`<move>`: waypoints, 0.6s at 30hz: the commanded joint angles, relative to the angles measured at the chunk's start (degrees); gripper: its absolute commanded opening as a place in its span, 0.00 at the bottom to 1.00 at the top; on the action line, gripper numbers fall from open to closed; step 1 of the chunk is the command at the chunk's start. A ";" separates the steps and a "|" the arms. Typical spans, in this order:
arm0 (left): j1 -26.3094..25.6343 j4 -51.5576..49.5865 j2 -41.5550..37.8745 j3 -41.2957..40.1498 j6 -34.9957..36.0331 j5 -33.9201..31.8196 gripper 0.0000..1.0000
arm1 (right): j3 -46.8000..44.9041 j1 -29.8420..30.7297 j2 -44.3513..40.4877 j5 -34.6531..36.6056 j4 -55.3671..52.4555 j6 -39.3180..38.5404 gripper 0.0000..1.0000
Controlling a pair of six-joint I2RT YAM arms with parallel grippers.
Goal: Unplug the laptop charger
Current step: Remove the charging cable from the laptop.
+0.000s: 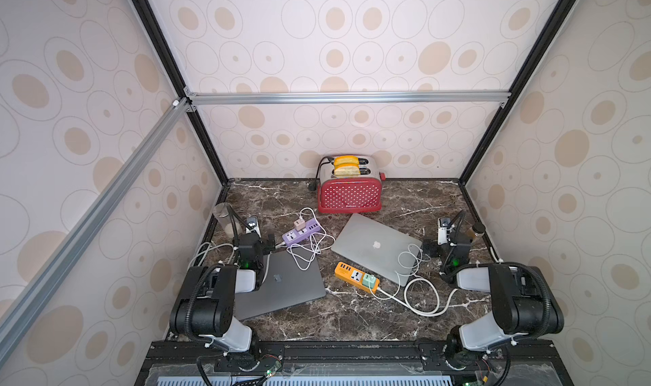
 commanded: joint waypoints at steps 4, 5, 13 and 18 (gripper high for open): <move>0.25 0.23 0.18 1.27 0.64 0.13 0.99 | -0.84 2.10 0.36 11.66 3.35 1.79 1.00; 0.27 0.27 0.18 1.27 0.64 0.12 0.99 | -0.84 2.07 0.34 11.69 3.55 1.66 1.00; 0.30 0.31 0.15 1.27 0.64 0.13 0.99 | -0.18 1.30 0.24 5.62 2.12 0.46 1.00; 0.28 0.16 0.24 1.36 0.64 0.11 0.99 | -0.16 1.10 0.16 5.22 1.81 0.50 1.00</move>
